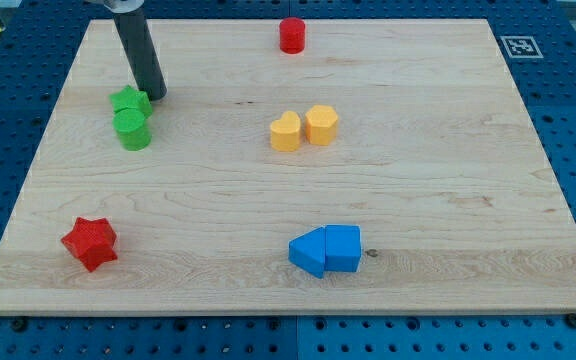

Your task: Move the red circle to the top left side

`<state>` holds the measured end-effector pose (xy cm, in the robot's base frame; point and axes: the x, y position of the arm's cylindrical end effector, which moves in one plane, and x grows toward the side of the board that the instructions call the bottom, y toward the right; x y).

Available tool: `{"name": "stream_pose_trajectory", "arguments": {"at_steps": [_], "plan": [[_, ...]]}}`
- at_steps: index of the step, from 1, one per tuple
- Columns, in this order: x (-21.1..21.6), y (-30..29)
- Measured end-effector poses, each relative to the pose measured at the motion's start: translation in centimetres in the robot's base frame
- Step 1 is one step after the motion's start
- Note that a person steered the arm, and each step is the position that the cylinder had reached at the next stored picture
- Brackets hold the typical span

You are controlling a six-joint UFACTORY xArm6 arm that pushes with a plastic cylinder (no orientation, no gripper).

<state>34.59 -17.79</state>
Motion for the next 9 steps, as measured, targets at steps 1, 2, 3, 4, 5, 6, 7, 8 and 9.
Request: {"name": "stream_pose_trajectory", "arguments": {"at_steps": [1,2,3,4,5,6,7,8,9], "plan": [[-4.0,0.0],[-7.7,0.8],[-5.8,7.0],[-4.4,16.0],[-4.3,25.8],[-6.9,32.6],[-9.8,31.9],[-9.9,25.8],[-9.9,18.6]]}}
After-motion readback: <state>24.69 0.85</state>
